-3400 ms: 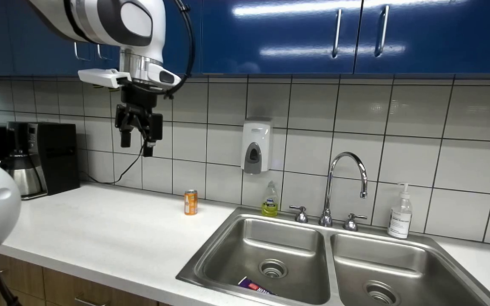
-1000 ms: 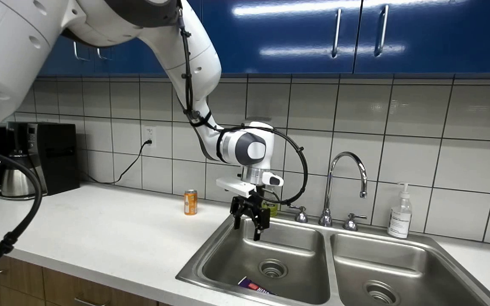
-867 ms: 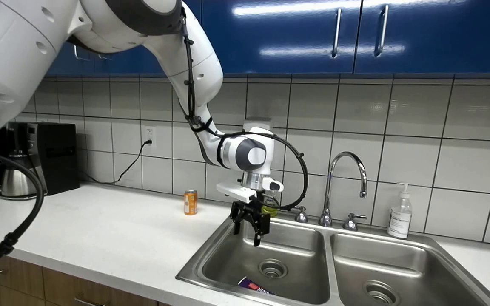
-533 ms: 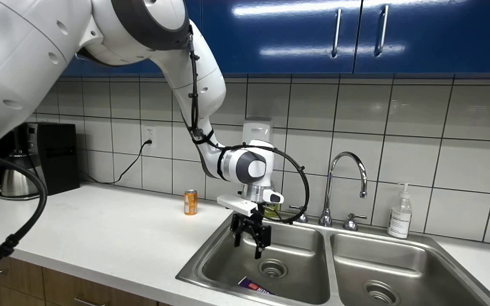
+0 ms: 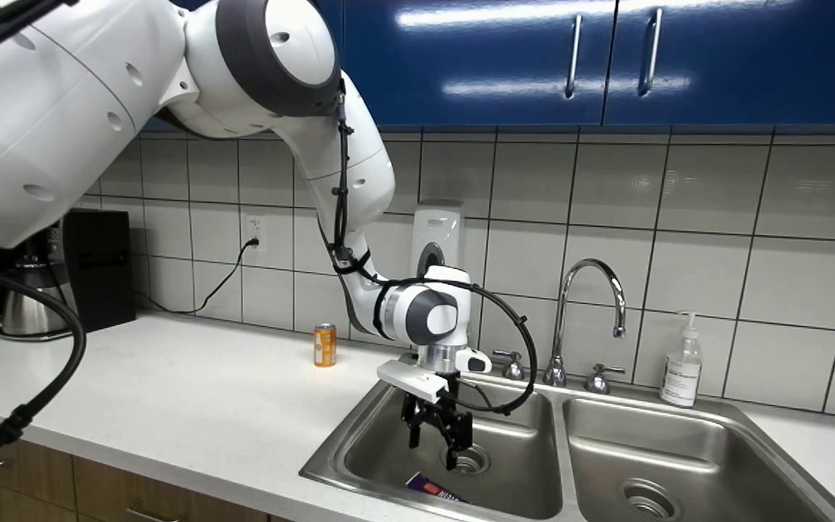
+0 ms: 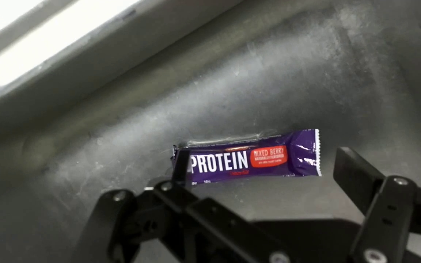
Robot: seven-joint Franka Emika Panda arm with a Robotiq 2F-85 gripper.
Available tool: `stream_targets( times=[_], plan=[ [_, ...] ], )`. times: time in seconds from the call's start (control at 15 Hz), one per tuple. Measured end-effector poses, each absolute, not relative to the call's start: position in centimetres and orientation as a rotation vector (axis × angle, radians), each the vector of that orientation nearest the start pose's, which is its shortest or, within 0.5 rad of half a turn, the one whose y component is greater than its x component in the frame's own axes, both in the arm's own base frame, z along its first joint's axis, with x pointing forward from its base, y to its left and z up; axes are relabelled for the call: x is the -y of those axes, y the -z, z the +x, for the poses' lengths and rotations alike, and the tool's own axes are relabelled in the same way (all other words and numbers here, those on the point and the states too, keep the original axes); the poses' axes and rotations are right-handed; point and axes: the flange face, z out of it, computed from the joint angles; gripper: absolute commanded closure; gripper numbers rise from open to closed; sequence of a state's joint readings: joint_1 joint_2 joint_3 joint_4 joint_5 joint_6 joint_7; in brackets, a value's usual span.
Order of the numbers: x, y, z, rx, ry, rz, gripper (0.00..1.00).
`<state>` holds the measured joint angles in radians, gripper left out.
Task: Take the bar of chocolate out of the sink and put it on the counter
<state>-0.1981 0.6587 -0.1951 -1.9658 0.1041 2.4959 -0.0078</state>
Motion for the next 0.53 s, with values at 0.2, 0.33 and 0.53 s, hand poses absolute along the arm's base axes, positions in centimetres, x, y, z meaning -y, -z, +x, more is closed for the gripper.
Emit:
stream_targets(
  times=[0.2, 0.33, 0.53],
  plan=[
    [23.6, -11.3, 54.6, -0.694, -0.173, -3.111, 0.00],
    [24.0, -10.4, 54.5, -0.699, -0.158, -3.118, 0.00],
    [24.2, -9.5, 54.4, -0.701, -0.159, -3.121, 0.00]
  ],
)
